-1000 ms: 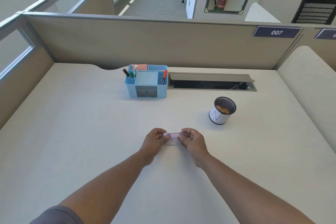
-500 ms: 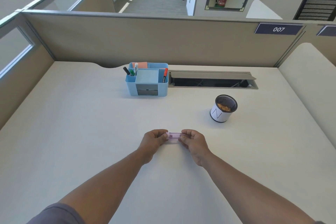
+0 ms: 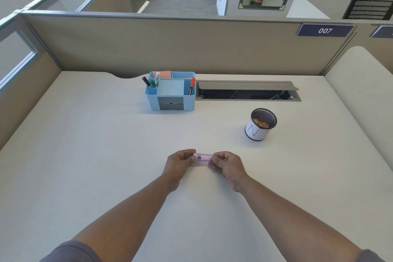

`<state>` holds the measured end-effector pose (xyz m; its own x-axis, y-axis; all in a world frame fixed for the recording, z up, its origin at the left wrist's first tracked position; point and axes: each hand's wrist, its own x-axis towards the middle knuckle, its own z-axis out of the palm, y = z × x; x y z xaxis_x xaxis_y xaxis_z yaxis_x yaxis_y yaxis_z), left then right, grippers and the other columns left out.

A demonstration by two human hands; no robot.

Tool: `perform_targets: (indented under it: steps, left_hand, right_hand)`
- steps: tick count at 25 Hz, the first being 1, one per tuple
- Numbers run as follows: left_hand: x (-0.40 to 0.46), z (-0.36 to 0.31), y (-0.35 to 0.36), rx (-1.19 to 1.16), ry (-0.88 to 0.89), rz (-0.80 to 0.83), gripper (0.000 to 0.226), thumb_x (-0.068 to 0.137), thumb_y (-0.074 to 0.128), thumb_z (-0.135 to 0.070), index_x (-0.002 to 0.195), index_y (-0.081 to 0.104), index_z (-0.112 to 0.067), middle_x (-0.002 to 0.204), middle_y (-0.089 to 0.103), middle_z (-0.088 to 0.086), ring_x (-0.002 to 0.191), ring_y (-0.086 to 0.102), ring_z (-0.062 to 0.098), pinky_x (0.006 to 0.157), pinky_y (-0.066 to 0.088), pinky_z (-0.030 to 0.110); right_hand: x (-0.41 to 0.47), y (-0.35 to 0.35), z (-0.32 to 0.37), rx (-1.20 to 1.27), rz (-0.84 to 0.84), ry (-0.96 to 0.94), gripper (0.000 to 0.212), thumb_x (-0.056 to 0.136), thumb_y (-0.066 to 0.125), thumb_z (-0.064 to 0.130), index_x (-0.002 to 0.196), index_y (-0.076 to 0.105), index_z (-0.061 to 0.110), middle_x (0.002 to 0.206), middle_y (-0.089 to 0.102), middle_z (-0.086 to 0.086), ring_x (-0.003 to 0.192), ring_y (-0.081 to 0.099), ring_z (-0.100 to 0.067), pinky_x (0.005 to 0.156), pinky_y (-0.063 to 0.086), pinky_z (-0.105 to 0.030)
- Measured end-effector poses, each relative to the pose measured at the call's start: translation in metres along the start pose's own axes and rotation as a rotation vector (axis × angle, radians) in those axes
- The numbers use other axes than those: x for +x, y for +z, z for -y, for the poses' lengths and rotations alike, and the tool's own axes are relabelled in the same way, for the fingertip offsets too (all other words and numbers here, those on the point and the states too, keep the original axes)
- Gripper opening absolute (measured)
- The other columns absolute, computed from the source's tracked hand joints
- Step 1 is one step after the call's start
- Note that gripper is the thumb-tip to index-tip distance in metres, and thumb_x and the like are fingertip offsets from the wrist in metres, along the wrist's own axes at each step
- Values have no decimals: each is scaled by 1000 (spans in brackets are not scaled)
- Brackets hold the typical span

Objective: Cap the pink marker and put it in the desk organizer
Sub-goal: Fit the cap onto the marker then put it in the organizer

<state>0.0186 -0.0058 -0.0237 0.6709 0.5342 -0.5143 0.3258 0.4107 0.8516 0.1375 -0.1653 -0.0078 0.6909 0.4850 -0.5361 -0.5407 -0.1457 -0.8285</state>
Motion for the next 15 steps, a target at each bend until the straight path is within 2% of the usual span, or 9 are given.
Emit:
perform_targets:
  steps: [2, 5, 8, 15]
  left_hand:
    - [0, 1, 0, 2, -1, -11, 16, 88, 79, -16, 102, 80, -25, 100, 81, -6, 94, 69, 15, 90, 54, 31]
    - [0, 1, 0, 31, -8, -32, 15, 88, 79, -17, 99, 81, -27, 96, 82, -11, 92, 70, 12, 81, 51, 25]
    - [-1, 0, 3, 42, -15, -48, 15, 89, 78, -17, 99, 80, -28, 99, 81, -9, 92, 70, 12, 79, 51, 25]
    - [-7, -5, 6, 66, -2, -55, 14, 91, 76, -18, 97, 78, -30, 95, 80, -14, 88, 70, 6, 68, 50, 17]
  right_hand:
    - [0, 0, 0, 4, 0, 6, 10, 90, 71, 1, 99, 69, -2, 86, 74, -11, 74, 74, -21, 81, 63, -33]
    - [0, 1, 2, -8, 2, 16, 7, 89, 71, -1, 96, 68, -1, 85, 73, -12, 73, 74, -22, 73, 62, -28]
    - [0, 2, 5, -28, -2, 26, 8, 89, 70, -3, 96, 68, -3, 86, 71, -13, 70, 73, -21, 69, 62, -25]
    - [-2, 3, 10, -66, 18, 46, 7, 89, 72, -1, 93, 66, 2, 86, 71, -12, 74, 73, -25, 73, 62, -27]
